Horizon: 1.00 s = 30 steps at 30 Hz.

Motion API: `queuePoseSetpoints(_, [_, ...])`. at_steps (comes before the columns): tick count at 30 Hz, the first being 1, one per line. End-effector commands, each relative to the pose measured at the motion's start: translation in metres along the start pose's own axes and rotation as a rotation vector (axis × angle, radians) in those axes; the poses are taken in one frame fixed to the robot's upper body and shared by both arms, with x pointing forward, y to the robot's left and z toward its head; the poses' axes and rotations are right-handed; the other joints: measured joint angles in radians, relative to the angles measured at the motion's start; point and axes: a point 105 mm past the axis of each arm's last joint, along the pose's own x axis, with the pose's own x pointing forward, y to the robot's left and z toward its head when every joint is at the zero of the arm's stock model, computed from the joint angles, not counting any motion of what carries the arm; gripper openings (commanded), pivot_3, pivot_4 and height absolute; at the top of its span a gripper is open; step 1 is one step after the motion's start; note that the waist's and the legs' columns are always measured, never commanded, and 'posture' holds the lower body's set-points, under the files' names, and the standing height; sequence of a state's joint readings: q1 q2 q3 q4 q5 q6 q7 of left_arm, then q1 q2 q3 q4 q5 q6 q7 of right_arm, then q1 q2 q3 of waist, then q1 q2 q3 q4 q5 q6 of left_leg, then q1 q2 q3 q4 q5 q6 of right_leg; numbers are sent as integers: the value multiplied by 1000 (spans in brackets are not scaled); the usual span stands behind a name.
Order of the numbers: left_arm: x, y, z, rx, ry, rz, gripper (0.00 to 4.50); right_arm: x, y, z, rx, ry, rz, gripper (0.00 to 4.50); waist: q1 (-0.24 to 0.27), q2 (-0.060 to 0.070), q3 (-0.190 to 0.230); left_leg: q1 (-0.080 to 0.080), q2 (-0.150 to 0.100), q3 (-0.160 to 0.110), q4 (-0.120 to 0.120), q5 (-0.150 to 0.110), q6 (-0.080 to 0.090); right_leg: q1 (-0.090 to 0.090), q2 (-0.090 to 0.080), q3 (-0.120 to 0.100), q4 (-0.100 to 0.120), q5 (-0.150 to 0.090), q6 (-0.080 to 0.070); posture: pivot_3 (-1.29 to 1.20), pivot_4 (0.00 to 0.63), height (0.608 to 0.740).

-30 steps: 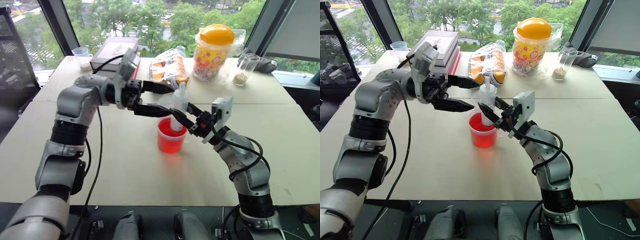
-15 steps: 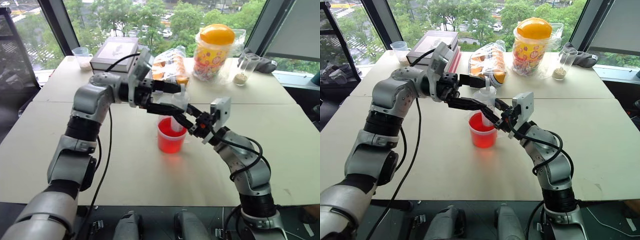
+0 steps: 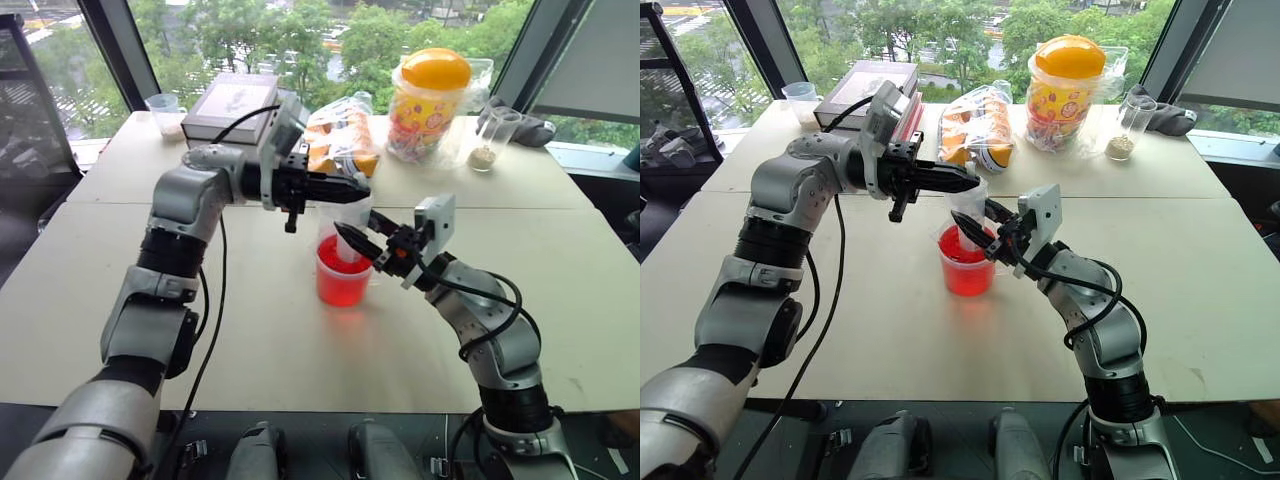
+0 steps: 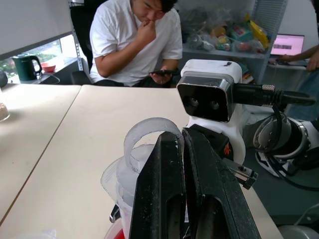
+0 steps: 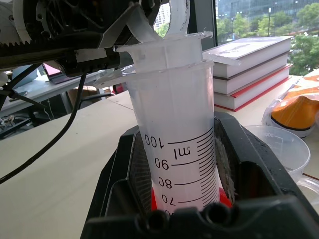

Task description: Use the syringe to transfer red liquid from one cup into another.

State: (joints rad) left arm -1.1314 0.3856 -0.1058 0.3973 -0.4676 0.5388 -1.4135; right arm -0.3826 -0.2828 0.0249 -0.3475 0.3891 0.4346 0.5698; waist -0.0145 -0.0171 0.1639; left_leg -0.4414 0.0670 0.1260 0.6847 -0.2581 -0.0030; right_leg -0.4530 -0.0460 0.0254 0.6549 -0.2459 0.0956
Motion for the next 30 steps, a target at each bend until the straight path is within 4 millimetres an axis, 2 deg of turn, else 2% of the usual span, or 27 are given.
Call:
queuePoseSetpoints(1, [3,-1,33,124,-46,-11,13,3,5,8,7,-15,39,1418,0,0,0,0,0,0,0,0,0,0,0,0,0,0,0,0,150,740])
queuePoseSetpoints(14, [-4,9,54,193,-82,41,13,3,12,-3,58,41,78,1418,0,0,0,0,0,0,0,0,0,0,0,0,0,0,0,0,150,740])
queuePoseSetpoints(30, [-3,14,62,221,-100,60,13,3,14,-5,62,46,81,1418,0,0,0,0,0,0,0,0,0,0,0,0,0,0,0,0,150,740])
